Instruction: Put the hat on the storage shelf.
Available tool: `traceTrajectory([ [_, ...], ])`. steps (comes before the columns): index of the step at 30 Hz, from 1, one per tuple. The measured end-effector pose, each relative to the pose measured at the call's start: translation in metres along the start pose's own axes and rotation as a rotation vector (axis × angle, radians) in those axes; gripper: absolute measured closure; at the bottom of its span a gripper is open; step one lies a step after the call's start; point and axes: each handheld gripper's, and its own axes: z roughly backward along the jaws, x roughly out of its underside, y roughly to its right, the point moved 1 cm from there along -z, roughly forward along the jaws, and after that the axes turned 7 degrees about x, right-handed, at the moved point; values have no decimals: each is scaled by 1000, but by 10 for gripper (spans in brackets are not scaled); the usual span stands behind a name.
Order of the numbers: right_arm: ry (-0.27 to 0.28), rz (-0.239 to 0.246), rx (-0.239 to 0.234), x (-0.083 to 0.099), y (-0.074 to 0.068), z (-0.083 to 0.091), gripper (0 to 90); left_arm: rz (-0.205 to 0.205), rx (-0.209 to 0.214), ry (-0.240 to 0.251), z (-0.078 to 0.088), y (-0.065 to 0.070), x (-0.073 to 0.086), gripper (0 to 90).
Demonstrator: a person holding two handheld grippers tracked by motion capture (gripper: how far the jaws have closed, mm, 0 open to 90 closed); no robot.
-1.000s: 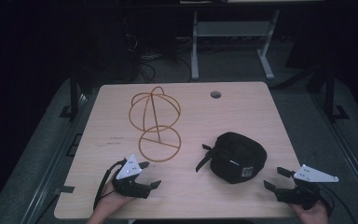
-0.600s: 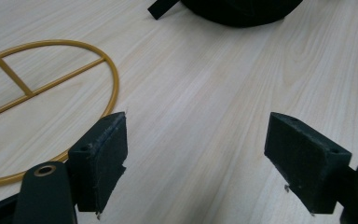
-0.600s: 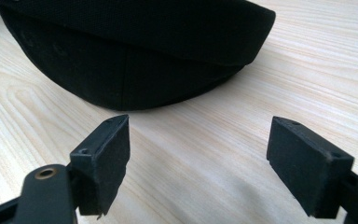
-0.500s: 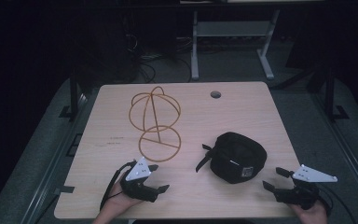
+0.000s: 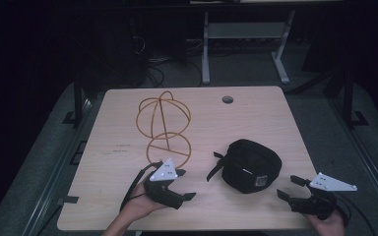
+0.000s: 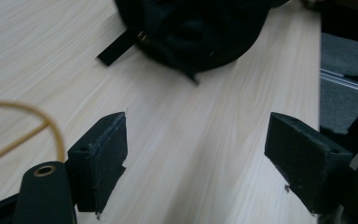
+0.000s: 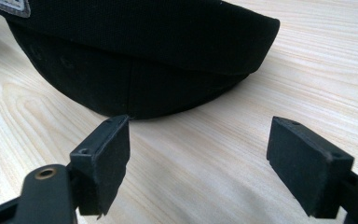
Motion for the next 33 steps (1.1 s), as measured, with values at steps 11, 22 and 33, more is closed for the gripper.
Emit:
traceTrajectory([
  [11,2,9,-3,0,1,1,210,-72,75,-42,-27,10,-40,209],
  [22,0,7,-18,-1,-2,-2,208,-92,107,-41,-44,5,-75,211],
  [33,4,11,-21,0,-2,-1,208,-140,175,-88,-71,9,-109,214],
])
